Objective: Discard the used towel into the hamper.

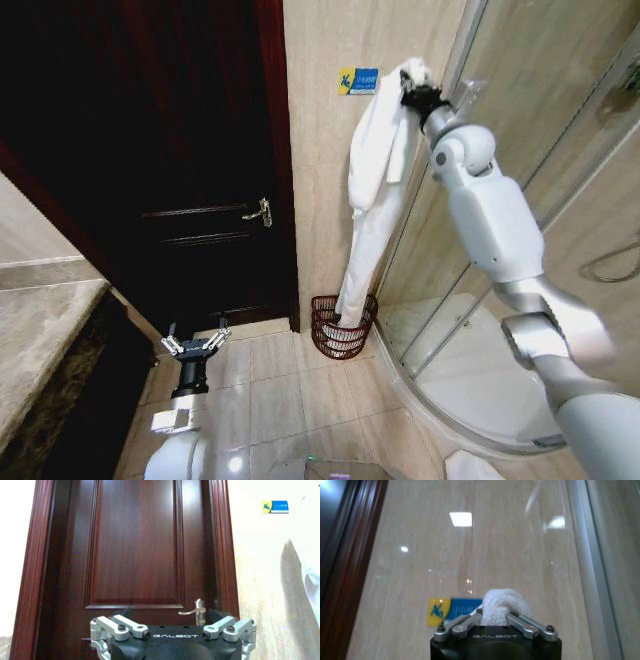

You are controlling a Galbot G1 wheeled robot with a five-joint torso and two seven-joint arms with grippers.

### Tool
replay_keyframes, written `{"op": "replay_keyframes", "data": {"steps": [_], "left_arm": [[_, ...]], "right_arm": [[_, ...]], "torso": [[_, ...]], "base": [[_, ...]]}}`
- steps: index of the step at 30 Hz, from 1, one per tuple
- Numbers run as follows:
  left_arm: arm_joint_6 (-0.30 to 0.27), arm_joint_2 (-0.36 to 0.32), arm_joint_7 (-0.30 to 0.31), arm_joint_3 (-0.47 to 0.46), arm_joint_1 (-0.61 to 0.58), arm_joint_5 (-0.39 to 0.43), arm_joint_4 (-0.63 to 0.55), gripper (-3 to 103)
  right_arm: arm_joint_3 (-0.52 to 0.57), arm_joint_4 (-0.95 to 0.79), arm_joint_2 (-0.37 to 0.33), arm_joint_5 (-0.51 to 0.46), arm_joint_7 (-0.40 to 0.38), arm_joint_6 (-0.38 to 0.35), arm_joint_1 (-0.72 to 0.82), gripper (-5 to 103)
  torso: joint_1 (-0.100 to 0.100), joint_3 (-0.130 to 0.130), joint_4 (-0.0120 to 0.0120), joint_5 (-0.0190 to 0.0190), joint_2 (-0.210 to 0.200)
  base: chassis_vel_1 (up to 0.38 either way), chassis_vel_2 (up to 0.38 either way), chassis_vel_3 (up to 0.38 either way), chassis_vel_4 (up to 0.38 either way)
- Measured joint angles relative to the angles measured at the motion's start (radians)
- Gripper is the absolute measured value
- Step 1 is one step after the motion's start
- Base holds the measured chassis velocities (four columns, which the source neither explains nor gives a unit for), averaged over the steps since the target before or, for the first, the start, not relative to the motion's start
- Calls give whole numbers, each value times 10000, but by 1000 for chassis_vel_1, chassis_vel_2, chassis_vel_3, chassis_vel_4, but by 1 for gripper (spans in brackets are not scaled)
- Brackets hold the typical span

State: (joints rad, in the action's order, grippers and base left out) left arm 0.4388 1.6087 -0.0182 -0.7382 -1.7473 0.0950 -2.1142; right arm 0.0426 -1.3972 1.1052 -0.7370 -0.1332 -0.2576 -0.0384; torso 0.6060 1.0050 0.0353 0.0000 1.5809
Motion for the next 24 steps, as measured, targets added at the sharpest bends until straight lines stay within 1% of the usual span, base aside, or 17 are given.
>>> {"op": "replay_keyframes", "data": {"steps": [4,9,14,22,24], "left_arm": [[28,-1,0,2,-46,-32,-6,100],[89,-2,-5,4,-120,-85,-38,100],[174,-5,-28,43,-136,-170,-23,100],[274,-6,-187,93,-201,-290,-38,100],[288,-6,-250,106,-252,-405,-97,100]], "right_arm": [[34,-16,-40,99,-19,37,402,5],[-178,60,-109,250,133,340,771,5],[-259,45,-2,267,102,475,1202,5],[-279,412,213,91,-23,477,1249,5],[-271,775,287,1,-32,471,1162,5]], "torso": [[0,0,-1,0,0],[0,0,0,0,0],[1,0,0,0,0],[0,0,1,-2,0],[-14,-17,1,-1,-34]], "base": [[0,0,0,0],[0,0,0,0],[0,0,0,0],[0,0,0,0],[0,0,0,0]]}}
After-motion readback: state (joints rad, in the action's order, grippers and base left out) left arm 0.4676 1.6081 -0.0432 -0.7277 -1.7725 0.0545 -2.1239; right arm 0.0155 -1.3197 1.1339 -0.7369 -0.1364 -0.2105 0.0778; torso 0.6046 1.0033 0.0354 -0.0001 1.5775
